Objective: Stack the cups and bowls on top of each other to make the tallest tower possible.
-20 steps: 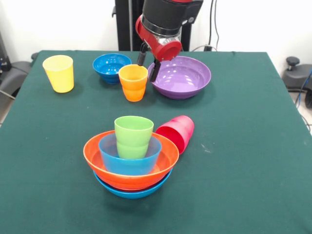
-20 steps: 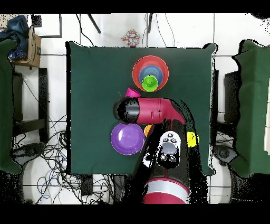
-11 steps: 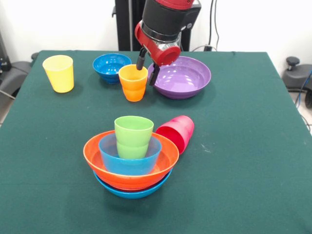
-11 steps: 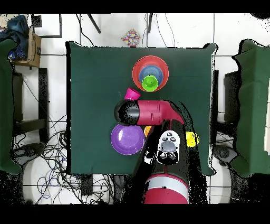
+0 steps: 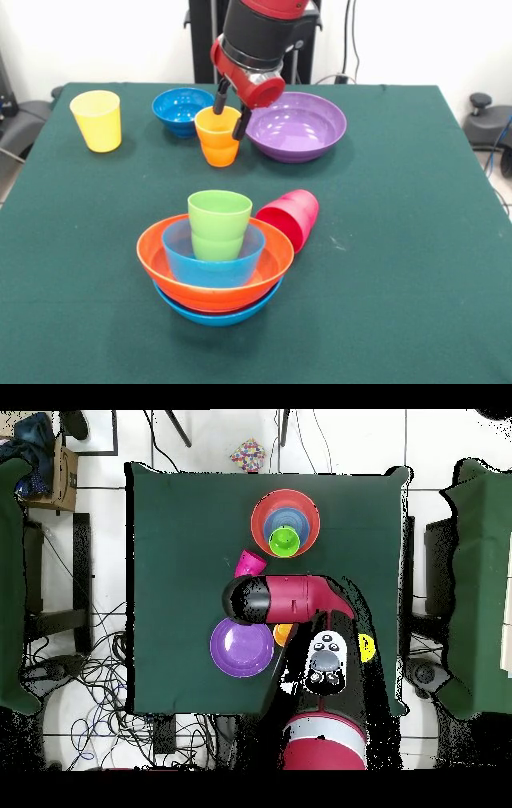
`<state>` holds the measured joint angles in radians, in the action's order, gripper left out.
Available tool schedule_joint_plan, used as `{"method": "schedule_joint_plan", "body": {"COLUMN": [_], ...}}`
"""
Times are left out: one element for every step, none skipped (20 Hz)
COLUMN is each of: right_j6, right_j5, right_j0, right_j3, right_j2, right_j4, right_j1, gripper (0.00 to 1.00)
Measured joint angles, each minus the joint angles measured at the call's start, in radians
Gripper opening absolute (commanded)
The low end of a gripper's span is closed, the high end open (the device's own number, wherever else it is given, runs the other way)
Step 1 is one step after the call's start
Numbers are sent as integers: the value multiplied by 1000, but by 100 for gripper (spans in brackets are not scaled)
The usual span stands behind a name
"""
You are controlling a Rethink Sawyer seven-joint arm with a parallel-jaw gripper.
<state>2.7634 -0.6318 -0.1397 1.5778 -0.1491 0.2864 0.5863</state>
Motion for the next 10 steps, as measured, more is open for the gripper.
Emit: {"method": "schedule_joint_plan", "body": {"right_j6": [0,0,0,0,0,0,0,0,0,0], "right_j5": [0,0,0,0,0,0,0,3,7,10], "right_j0": [-3,-5,-7,-8,-9,-9,-9,-9,-9,-9], "right_j3": [1,1,2,2,2,3,3,4,4,4], "right_j2": [1,2,3,4,5,6,7,7,8,9], "right_j4": [4,5,7,6,7,7,6,7,8,9], "right_j1": [0,0,0,0,0,0,0,-2,-4,-6], "gripper": [100,100,100,100,100,100,100,100,100,100]}}
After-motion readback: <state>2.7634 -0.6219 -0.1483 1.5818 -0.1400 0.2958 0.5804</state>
